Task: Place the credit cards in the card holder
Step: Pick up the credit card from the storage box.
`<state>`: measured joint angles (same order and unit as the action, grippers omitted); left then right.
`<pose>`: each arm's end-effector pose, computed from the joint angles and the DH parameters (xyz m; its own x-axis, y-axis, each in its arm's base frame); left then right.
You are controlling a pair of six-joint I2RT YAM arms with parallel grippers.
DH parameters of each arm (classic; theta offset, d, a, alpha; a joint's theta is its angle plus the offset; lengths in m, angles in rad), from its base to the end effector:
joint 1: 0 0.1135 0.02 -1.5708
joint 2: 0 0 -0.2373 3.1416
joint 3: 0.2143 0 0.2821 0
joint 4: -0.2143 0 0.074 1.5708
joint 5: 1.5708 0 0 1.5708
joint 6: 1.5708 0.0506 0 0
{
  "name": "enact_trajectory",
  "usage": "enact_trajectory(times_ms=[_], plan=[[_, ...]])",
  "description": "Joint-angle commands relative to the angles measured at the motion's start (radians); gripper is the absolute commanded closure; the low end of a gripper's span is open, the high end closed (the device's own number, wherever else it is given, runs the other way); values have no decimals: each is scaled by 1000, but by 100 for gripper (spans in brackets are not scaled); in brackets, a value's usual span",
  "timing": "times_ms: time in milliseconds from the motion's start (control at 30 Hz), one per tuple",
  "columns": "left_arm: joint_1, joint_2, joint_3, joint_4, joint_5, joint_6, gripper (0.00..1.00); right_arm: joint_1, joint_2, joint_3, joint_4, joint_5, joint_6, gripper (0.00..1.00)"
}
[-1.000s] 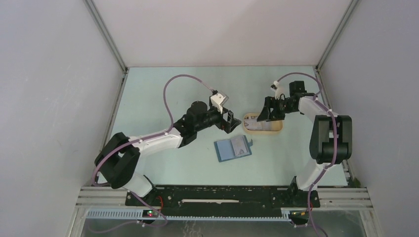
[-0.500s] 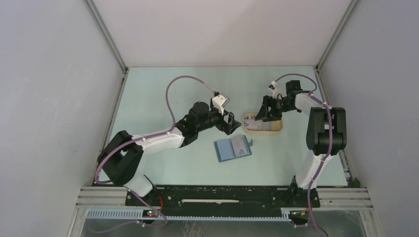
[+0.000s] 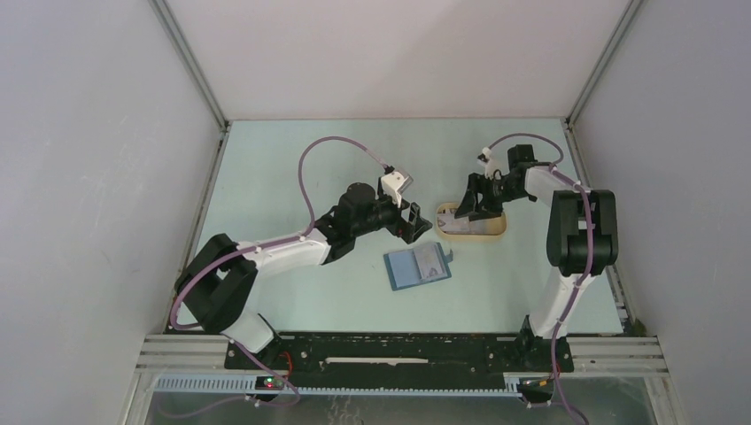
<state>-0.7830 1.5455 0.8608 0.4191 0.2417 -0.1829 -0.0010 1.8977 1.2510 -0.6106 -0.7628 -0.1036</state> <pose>0.2638 -0.2797 0.1905 -0.3373 0.0865 -0.9374 0.8006 0.5502 -0.2373 0.3865 0.0346 0.1148 -0.9242 -0.0738 -0.3747 -0.3096 0.7193 0.6219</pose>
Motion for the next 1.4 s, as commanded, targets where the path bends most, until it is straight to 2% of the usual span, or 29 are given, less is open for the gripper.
enact_trajectory(times_ms=[0, 700, 933, 1367], plan=[[0, 4, 40, 13, 16, 22, 7, 27, 8, 35, -11, -5, 7, 28], [1, 3, 42, 6, 18, 25, 7, 24, -46, 36, -15, -111, 12, 34], [1, 5, 43, 5, 18, 26, 7, 10, -45, 26, 14, 38, 49, 26], [1, 10, 46, 0, 20, 28, 7, 11, 8, 29, 30, 1, 71, 22]])
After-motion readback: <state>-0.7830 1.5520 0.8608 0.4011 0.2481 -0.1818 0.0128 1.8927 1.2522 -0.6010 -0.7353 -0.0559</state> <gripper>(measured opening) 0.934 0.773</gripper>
